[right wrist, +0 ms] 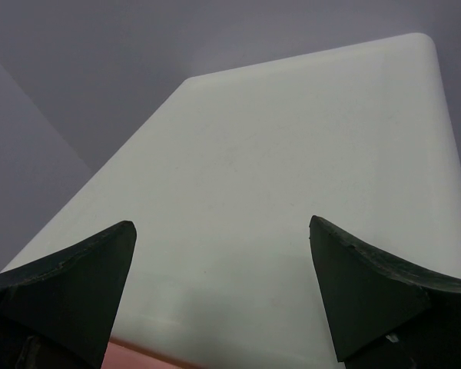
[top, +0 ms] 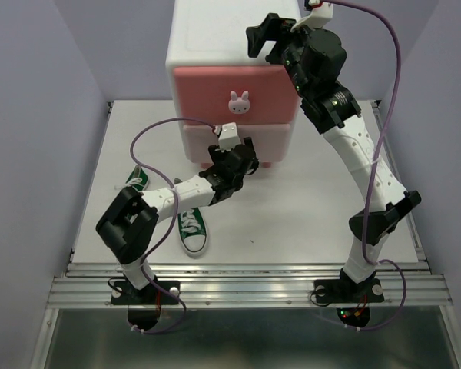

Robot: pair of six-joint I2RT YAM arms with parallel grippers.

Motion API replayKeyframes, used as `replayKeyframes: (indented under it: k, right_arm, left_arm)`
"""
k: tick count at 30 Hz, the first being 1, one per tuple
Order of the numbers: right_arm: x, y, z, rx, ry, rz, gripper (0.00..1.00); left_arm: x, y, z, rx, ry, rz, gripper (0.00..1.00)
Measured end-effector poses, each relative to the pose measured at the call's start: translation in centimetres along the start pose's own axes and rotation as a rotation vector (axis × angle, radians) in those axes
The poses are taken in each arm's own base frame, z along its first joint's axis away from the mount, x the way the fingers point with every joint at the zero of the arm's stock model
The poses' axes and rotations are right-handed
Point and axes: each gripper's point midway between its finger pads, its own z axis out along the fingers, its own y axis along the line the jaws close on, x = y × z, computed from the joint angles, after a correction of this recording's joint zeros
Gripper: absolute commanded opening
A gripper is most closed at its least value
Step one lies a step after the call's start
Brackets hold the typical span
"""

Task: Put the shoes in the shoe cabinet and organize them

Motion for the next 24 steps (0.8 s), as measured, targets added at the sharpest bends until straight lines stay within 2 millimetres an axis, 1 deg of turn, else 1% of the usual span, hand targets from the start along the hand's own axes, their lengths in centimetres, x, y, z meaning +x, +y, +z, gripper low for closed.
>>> replayKeyframes:
  k: [3, 5, 6, 8, 9, 11, 12, 14, 17, 19, 21, 22, 24]
  right_arm:
    - [0.0, 0.0, 0.0, -0.003, 0.002, 0.002, 1.00]
    - [0.0, 0.0, 0.0, -0.002, 0.002, 0.003, 1.00]
    - [0.0, 0.0, 0.0, -0.003, 0.002, 0.004, 1.00]
    - [0.0, 0.0, 0.0, -0.004, 0.003, 0.006, 1.00]
    - [0.0, 0.0, 0.0, -0.004, 0.003, 0.006, 1.00]
    - [0.0, 0.0, 0.0, -0.004, 0.003, 0.008, 1.00]
    - [0.0, 0.0, 0.0, -0.004, 0.003, 0.008, 1.00]
    - [0.0, 0.0, 0.0, -0.004, 0.003, 0.008, 1.00]
    - [0.0, 0.0, 0.0, -0.003, 0.004, 0.007, 1.00]
    - [0.1, 0.0, -0.1, -0.004, 0.004, 0.008, 1.00]
    - [0.1, 0.0, -0.1, -0.006, 0.003, 0.008, 1.00]
    - [0.1, 0.0, -0.1, -0.006, 0.003, 0.008, 1.00]
    - [0.1, 0.0, -0.1, -0.006, 0.003, 0.007, 1.00]
  left_arm:
    - [-0.8, -0.1, 0.3, -0.003, -0.013, -0.007, 0.87]
    - [-1.3, -0.3, 0.4, -0.002, -0.024, -0.014, 0.82]
    - [-1.4, -0.3, 0.4, -0.001, -0.025, -0.013, 0.73]
    - [-1.5, -0.4, 0.4, 0.004, -0.026, -0.011, 0.61]
    - [-1.6, -0.4, 0.4, 0.001, -0.028, -0.004, 0.45]
    - [-1.7, -0.3, 0.4, 0.002, -0.027, 0.005, 0.34]
    - [-1.7, -0.3, 0.5, 0.004, -0.025, 0.010, 0.26]
    - [-1.7, -0.3, 0.5, 0.007, -0.023, 0.010, 0.21]
    - [-1.5, -0.4, 0.2, 0.016, -0.012, 0.007, 0.21]
    - [-1.3, -0.4, -0.4, 0.032, 0.001, 0.003, 0.20]
    - [-0.8, -0.1, -1.5, 0.044, 0.020, 0.003, 0.20]
    - [-0.5, -0.1, -2.1, 0.048, 0.030, 0.007, 0.17]
    - [0.4, -0.2, -4.3, 0.065, 0.061, 0.011, 0.17]
